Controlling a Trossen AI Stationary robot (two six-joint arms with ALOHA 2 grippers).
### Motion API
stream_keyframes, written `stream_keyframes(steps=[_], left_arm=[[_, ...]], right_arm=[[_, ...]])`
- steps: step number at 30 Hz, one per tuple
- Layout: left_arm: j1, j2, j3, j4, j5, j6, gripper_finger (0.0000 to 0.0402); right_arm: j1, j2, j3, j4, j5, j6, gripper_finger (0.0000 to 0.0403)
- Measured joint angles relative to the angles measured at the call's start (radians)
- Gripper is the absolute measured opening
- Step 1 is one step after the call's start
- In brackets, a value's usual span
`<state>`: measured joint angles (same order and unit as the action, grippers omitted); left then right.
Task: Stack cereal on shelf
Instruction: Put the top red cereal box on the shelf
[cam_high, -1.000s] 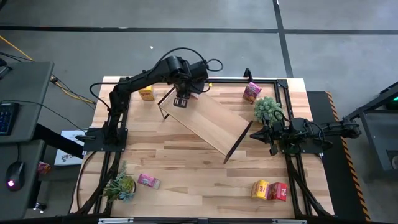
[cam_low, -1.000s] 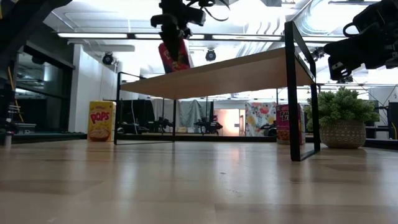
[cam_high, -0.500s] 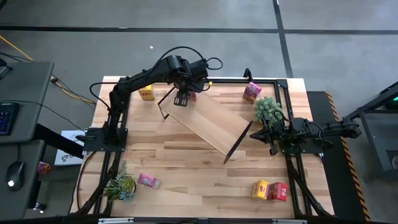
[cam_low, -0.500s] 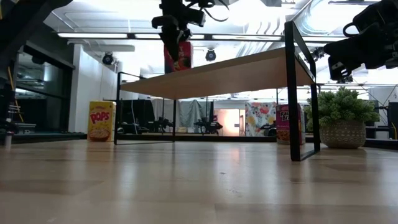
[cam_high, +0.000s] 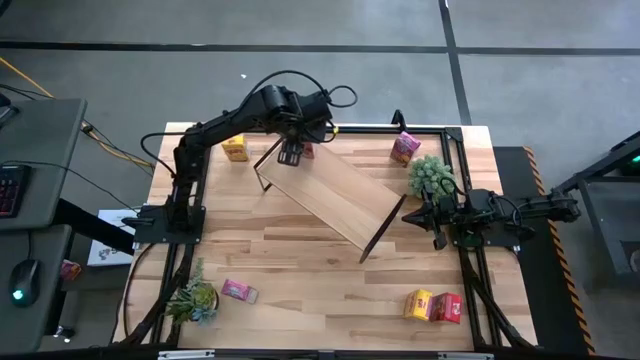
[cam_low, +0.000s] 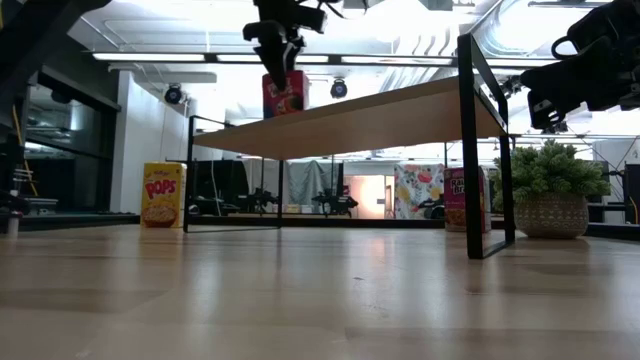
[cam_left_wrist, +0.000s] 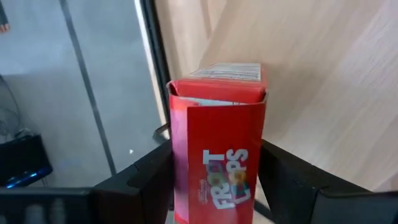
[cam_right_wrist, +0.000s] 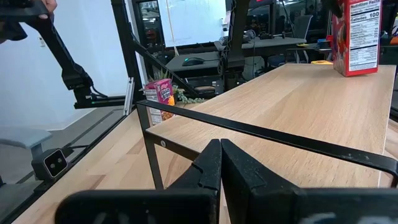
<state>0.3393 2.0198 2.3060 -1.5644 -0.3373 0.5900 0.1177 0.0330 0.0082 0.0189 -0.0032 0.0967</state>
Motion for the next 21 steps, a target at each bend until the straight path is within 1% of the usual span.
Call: stream_keyframes(steps=[21], left_arm=[[-0.006,-0.082,0.0,-0.002,-0.015,-0.007,0.0205]], right_arm=[[0.0,0.0,0.0,0.0,0.0,0.0,0.0]])
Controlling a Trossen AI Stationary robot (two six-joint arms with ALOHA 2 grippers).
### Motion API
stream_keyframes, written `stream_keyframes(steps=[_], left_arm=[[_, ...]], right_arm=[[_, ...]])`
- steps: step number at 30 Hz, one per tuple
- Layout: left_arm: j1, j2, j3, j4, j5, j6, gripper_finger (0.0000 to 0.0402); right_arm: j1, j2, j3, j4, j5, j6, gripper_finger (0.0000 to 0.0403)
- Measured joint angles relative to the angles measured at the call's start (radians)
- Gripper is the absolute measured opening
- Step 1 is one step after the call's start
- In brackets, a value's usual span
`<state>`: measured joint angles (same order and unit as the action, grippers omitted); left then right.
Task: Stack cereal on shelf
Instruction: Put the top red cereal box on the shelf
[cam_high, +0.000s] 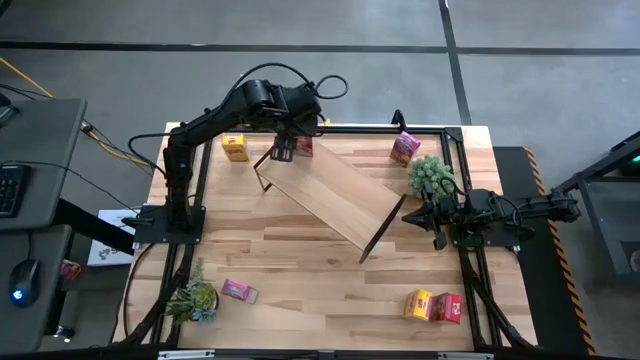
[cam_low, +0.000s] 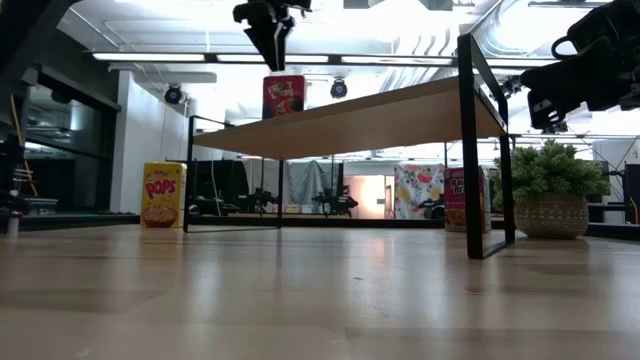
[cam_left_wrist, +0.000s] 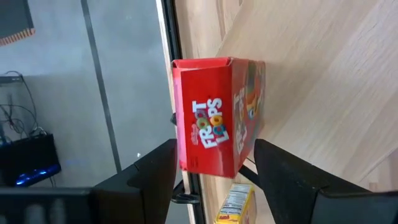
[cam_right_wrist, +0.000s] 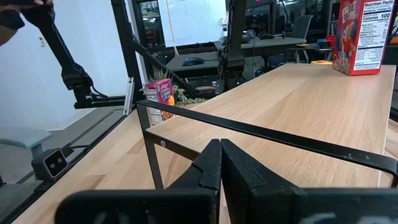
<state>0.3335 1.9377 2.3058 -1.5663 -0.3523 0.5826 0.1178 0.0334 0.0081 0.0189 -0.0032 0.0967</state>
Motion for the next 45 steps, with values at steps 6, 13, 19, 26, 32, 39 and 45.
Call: stream_keyframes(steps=[6,13,19,26,32,39,45], left_arm=[[-0.009,-0.045,0.0,0.037,-0.026,0.0,0.02],[0.01,-0.156,0.0,0.121,0.119,-0.162,0.0126],[-0.016,-0.308,-0.178,0.248,0.243,-0.277,0.001],[-0.093,-0.623,-0.85,0.727,0.169,-0.345,0.0003],[-0.086,-0.863,-1.376,1.255,0.164,-0.379,0.0001],[0.036,-0.844,-1.559,1.505,0.199,-0.371,0.0],[0.123,-0.747,-1.559,1.596,0.28,-0.344,0.0]], right_arm=[[0.0,0.0,0.0,0.0,0.0,0.0,0.0],[0.0,0.0,0.0,0.0,0.0,0.0,0.0],[0.0,0.0,0.0,0.0,0.0,0.0,0.0],[0.0,0.0,0.0,0.0,0.0,0.0,0.0],[0.0,0.0,0.0,0.0,0.0,0.0,0.0],[0.0,0.0,0.0,0.0,0.0,0.0,0.0],[0.0,0.0,0.0,0.0,0.0,0.0,0.0]])
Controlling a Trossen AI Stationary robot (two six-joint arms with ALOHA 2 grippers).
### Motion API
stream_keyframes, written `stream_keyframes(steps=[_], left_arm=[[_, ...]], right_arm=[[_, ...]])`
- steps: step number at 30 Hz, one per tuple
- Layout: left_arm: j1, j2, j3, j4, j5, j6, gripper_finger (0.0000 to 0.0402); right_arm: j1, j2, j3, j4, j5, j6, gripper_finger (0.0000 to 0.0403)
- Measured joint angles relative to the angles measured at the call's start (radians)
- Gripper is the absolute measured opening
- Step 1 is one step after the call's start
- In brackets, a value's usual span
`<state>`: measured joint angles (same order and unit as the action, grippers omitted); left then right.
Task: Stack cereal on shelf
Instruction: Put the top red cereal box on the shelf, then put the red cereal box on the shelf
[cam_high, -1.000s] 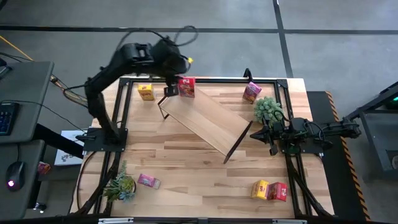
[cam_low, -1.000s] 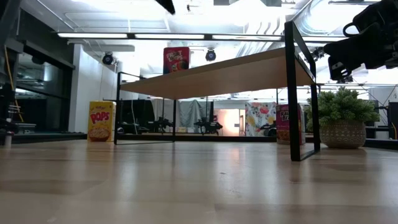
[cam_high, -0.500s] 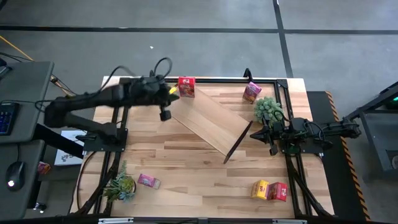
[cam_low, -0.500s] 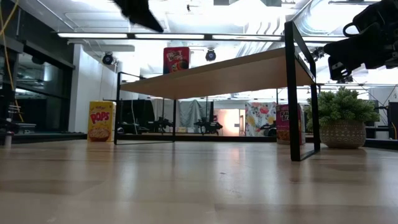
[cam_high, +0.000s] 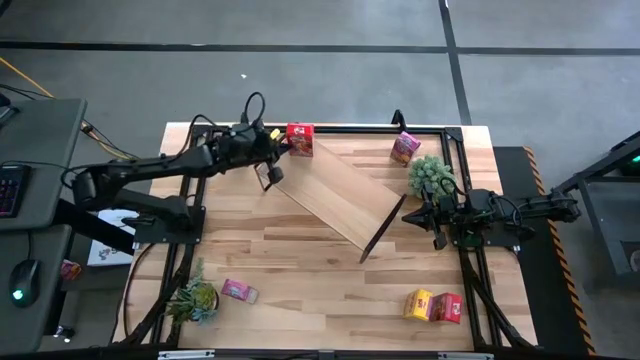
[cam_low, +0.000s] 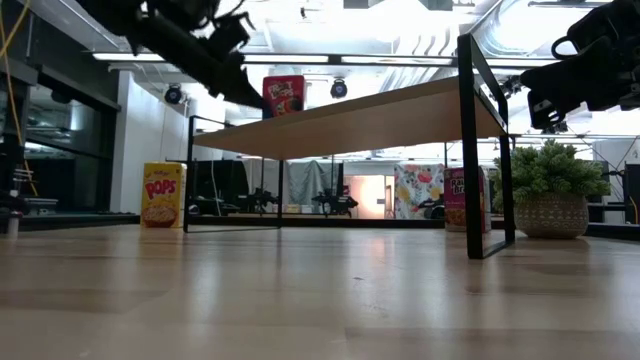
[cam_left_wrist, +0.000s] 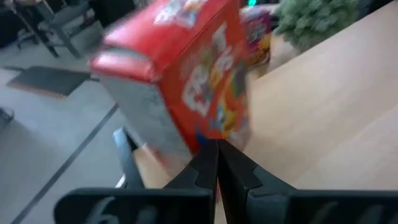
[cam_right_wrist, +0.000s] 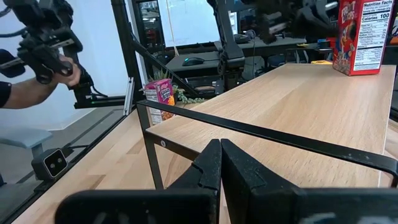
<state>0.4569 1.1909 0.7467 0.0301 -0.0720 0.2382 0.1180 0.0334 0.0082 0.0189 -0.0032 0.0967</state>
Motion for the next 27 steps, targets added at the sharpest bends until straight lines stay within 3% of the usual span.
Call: stream_keyframes(steps=[5,18,27], left_arm=[[0.037,0.009,0.0,-0.006,0.052,0.0,0.0],[0.094,-0.002,0.0,-0.009,0.042,0.019,0.0],[0.093,-0.22,0.0,-0.199,0.023,0.073,0.0]], right_arm=[[0.0,0.0,0.0,0.0,0.0,0.0,0.0],[0.0,0.0,0.0,0.0,0.0,0.0,0.0],[0.0,0.0,0.0,0.0,0.0,0.0,0.0]])
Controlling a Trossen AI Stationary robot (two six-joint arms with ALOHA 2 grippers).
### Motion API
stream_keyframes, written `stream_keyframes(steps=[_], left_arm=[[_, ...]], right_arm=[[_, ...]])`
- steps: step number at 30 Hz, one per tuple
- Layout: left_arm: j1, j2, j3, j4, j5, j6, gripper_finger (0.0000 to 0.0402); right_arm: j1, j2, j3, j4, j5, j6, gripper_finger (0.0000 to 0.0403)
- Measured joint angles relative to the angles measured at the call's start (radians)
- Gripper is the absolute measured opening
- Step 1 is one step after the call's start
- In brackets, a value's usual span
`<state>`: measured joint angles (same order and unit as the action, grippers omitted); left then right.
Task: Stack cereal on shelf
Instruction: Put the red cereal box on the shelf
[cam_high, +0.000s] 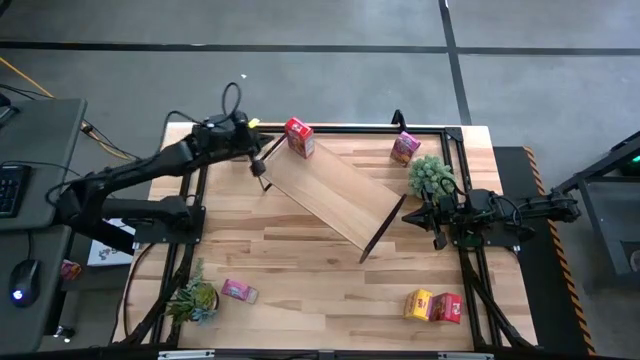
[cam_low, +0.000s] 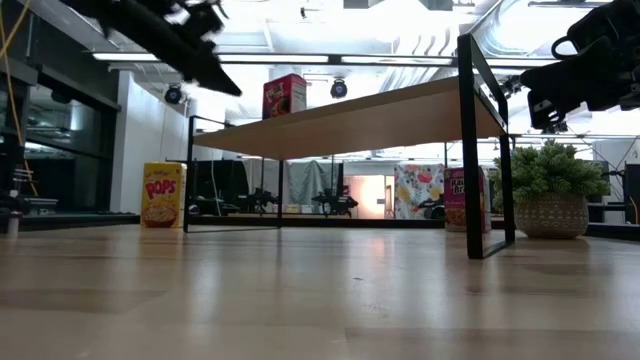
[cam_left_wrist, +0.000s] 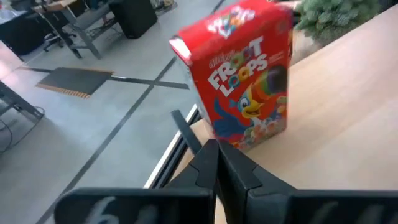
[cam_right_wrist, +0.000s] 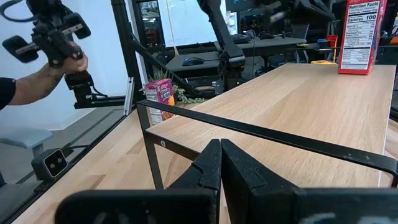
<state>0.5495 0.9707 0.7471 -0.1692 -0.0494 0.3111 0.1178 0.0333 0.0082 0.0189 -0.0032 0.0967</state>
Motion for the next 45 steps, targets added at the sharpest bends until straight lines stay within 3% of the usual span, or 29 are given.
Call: stream_keyframes(steps=[5,9,14,19,24,32,35,41,45], left_arm=[[0.0,-0.169,0.001,-0.12,0.019,-0.069,0.0001],[0.0,-0.268,-0.013,-0.136,0.092,-0.15,0.0],[-0.001,-0.382,-0.164,0.043,0.229,-0.178,0.0],[-0.001,-0.463,-0.337,0.296,0.251,-0.211,0.0],[-0.001,-0.489,-0.424,0.472,0.251,-0.229,0.0],[-0.001,-0.483,-0.431,0.475,0.321,-0.23,0.0],[-0.001,-0.483,-0.431,0.473,0.369,-0.223,0.0],[-0.001,-0.483,-0.431,0.478,0.366,-0.197,0.0],[-0.001,-0.48,-0.431,0.474,0.365,-0.195,0.0]], right_arm=[[0.0,0.0,0.0,0.0,0.0,0.0,0.0],[0.0,0.0,0.0,0.0,0.0,0.0,0.0],[0.0,0.0,0.0,0.0,0.0,0.0,0.0],[0.0,0.0,0.0,0.0,0.0,0.0,0.0],[0.0,0.0,0.0,0.0,0.0,0.0,0.0],[0.0,0.0,0.0,0.038,0.001,0.0,0.0],[0.0,0.0,0.0,0.161,0.023,-0.001,0.0],[0.0,0.0,0.0,0.495,0.112,-0.026,0.0],[0.0,0.008,0.032,0.558,0.267,0.01,0.0]])
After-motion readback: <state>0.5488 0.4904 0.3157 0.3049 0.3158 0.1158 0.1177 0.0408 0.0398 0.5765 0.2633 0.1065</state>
